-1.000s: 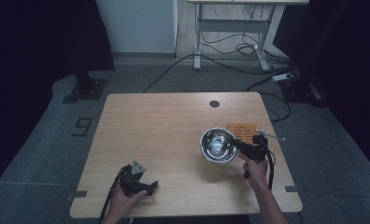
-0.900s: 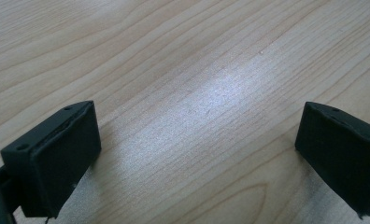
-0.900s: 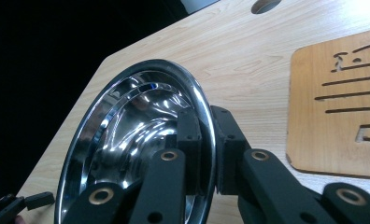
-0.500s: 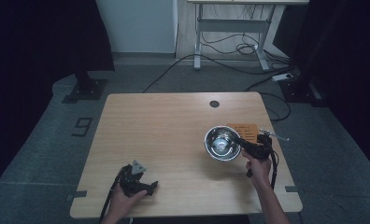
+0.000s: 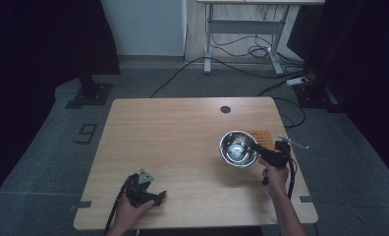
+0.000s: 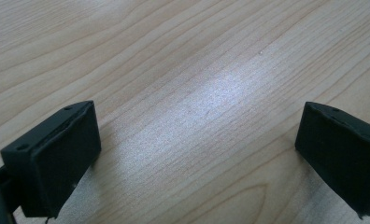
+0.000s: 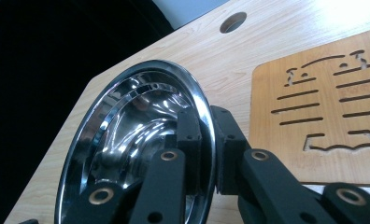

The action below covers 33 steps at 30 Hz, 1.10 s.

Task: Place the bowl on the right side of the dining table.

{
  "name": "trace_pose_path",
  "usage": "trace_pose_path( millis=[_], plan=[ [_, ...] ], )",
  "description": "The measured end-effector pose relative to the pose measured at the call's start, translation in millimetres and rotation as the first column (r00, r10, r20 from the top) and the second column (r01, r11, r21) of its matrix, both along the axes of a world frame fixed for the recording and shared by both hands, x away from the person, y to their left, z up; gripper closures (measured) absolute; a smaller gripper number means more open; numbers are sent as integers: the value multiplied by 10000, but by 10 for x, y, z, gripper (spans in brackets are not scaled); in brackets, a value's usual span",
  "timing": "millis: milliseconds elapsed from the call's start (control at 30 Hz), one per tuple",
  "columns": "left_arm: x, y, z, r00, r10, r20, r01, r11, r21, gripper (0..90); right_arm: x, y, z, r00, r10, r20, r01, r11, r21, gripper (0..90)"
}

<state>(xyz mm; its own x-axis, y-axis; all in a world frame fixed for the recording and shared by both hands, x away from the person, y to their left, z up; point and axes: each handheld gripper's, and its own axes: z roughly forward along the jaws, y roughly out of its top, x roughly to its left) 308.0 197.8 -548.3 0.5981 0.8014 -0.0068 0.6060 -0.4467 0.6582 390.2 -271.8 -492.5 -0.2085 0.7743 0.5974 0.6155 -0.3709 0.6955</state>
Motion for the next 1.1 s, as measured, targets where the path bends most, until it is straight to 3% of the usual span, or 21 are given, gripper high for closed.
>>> trace_pose_path(
  millis=[1100],
  plan=[
    [1,-1,-1,10000,-1,3,1,10000,-9,0,44,-263,-75,9961,-880,-49,881,9955,350,830]
  ],
)
